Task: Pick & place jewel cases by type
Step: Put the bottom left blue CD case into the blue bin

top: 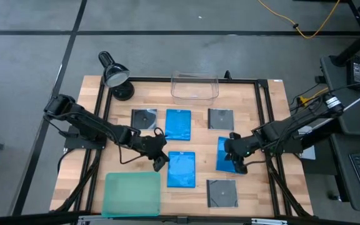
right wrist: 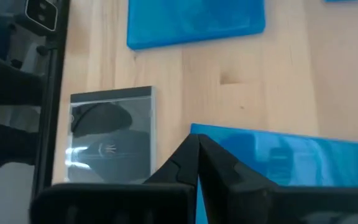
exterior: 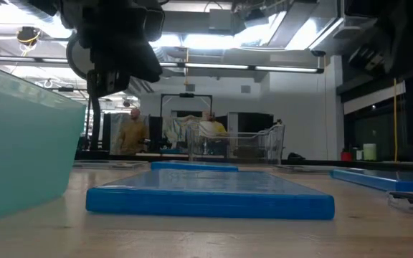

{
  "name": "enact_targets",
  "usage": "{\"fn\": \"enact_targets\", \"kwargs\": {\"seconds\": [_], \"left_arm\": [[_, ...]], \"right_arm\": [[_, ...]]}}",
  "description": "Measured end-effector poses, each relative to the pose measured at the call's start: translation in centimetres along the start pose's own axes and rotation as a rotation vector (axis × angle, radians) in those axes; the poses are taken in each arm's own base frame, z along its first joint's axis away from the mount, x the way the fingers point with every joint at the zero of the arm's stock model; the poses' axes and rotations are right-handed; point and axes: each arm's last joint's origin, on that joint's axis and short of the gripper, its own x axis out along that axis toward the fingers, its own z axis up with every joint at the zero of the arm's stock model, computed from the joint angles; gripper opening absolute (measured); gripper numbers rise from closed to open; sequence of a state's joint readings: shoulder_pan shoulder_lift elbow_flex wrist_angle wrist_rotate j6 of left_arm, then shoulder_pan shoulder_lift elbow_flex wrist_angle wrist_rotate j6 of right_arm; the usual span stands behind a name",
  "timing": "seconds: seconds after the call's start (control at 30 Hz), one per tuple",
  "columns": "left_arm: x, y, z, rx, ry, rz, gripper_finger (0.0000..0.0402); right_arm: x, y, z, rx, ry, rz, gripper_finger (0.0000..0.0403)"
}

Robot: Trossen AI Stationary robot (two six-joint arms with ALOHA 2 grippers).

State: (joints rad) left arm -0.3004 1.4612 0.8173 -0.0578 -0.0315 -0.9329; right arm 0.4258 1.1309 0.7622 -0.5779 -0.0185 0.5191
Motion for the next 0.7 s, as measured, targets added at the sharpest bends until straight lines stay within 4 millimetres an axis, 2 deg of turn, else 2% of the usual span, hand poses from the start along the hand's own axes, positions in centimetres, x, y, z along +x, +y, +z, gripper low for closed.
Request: {"fn": "enact_targets", "kwargs": {"seconds": [0.7], "left_arm": [[-0.15, -0.08, 0.04, -0.015, 0.002, -0.009, 0.0103]], "right_arm": [[0.00, 0.01, 0.13, -0.010, -0.028, -0.022, 0.0012]]}}
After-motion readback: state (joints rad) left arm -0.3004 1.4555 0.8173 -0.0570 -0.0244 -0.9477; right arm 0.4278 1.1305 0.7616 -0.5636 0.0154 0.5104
